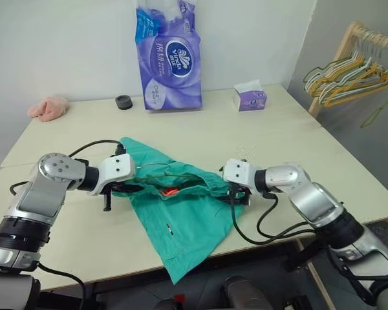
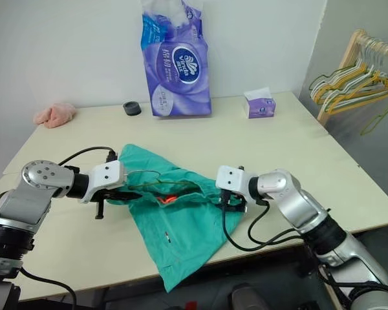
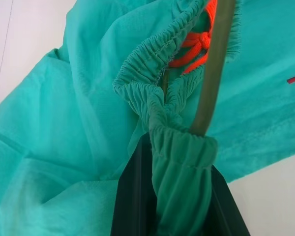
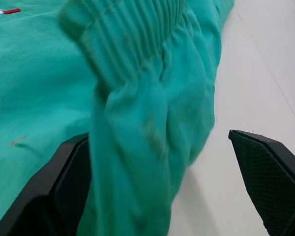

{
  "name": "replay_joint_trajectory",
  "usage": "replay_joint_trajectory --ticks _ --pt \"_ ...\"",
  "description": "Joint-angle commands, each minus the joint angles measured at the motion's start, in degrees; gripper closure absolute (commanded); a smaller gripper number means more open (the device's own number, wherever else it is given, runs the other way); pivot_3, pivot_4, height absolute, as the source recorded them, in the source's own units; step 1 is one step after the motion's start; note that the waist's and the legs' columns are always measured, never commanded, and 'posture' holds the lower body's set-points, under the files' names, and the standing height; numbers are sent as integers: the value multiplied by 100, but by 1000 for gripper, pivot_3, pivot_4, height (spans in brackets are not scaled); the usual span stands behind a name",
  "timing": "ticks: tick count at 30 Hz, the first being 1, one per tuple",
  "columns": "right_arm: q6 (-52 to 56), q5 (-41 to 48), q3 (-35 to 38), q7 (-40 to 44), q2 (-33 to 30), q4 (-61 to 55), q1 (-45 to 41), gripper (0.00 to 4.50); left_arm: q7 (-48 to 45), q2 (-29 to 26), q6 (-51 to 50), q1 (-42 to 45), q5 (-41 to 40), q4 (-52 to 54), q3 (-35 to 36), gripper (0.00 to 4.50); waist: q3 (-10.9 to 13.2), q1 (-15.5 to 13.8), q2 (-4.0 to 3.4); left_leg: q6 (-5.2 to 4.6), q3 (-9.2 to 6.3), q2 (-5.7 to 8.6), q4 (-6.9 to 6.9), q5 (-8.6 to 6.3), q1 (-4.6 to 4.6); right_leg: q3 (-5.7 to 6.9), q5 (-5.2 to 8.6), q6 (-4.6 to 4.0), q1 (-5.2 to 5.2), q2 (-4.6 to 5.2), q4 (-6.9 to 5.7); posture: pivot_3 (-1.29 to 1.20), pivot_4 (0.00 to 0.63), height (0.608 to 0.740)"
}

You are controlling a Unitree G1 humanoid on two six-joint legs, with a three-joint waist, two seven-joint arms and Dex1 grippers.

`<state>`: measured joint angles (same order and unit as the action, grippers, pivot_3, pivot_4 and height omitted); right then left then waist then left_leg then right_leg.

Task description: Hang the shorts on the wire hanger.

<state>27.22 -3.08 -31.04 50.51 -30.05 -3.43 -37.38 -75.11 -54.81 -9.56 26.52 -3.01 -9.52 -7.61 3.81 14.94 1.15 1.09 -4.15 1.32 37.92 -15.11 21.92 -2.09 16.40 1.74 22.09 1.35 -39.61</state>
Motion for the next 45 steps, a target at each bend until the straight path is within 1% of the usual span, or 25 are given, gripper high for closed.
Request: replay_joint_trajectory --ticks 1,4,6,8,13,15,16,19,21,26,28,30,34,40,41,45 --pt "-425 -320 -124 -79 305 580 -366 29 -83 -3 -59 21 -136 245 51 4500 0 13 0 0 1 0 0 0 0 -1 0 0 0 0 0 -277 16 740" --pt "-624 -456 -169 -26 503 976 -531 29 -143 -15 -132 5 -196 323 86 4500 0 22 0 0 -1 0 1 0 0 0 0 -1 0 0 -1 -277 16 740" --pt "-743 -516 -199 57 596 1214 -637 406 -167 -43 -169 -10 -231 362 114 4500 0 40 0 0 -2 0 1 0 0 1 0 0 0 0 -1 -277 16 740" --pt "-817 -535 -166 137 646 1314 -671 961 -171 -56 -192 -23 -246 390 126 4500 0 46 0 1 -4 0 1 0 0 3 0 -1 0 0 -1 -269 13 740" --pt "-794 -517 -135 461 604 1123 -629 2725 -172 -61 -209 -51 -245 429 136 4500 0 72 0 0 -9 0 0 0 0 6 0 -1 0 0 -2 -269 13 740" --pt "-762 -507 -133 567 580 1007 -597 3358 -156 -48 -219 -58 -241 442 135 4500 0 75 0 0 -10 0 0 0 0 7 0 -1 0 0 -2 -271 11 740" --pt "-736 -499 -130 617 569 941 -580 3622 -146 -40 -221 -62 -236 450 131 4500 0 76 0 1 -10 0 0 0 0 7 0 -1 0 0 -2 -271 11 740" --pt "-626 -487 -130 731 539 750 -532 4216 -90 -9 -205 -57 -207 447 121 4500 0 76 0 0 -11 0 0 0 1 7 0 -1 0 0 -2 -271 11 740" --pt "-554 -490 -142 807 517 640 -510 4492 -34 15 -185 -37 -166 423 103 4500 0 76 0 1 -11 0 0 0 1 7 0 -1 0 0 -2 -271 11 740" --pt "-407 -480 -150 876 511 523 -473 4492 63 111 -262 -33 -216 472 118 4500 -1 75 0 1 -12 0 0 0 1 8 0 -1 0 0 -1 -278 10 740" --pt "-213 -384 -87 920 521 488 -438 4500 89 193 -283 30 -357 514 231 3820 -1 78 0 1 -12 0 0 0 1 8 0 -1 0 0 -1 -278 10 740" --pt "-65 -304 -13 965 515 461 -415 4500 85 184 -312 17 -459 553 344 3298 -1 78 1 1 -12 0 0 0 1 8 0 -1 0 0 -2 -278 10 740" --pt "189 -102 191 1086 413 411 -351 4500 -30 -13 -704 -106 -876 559 723 2026 -1 91 1 1 -13 0 0 0 1 8 0 -1 0 0 -2 -278 3 740" --pt "628 234 557 1179 201 323 -287 4500 -92 -366 -777 -176 -1183 -3 1304 122 -2 86 0 1 -15 0 0 0 1 10 0 -1 1 0 -1 -274 2 740" --pt "730 312 645 1201 166 324 -296 4500 -82 -393 -795 -139 -1247 -133 1408 51 -2 84 0 1 -16 0 0 0 1 11 0 -1 1 0 -1 -274 2 740" --pt "1088 623 1006 1267 57 400 -385 4500 -85 -492 -1040 84 -1543 -528 1738 51 -2 81 1 1 -16 0 1 0 2 11 0 -1 1 1 0 -274 2 740"
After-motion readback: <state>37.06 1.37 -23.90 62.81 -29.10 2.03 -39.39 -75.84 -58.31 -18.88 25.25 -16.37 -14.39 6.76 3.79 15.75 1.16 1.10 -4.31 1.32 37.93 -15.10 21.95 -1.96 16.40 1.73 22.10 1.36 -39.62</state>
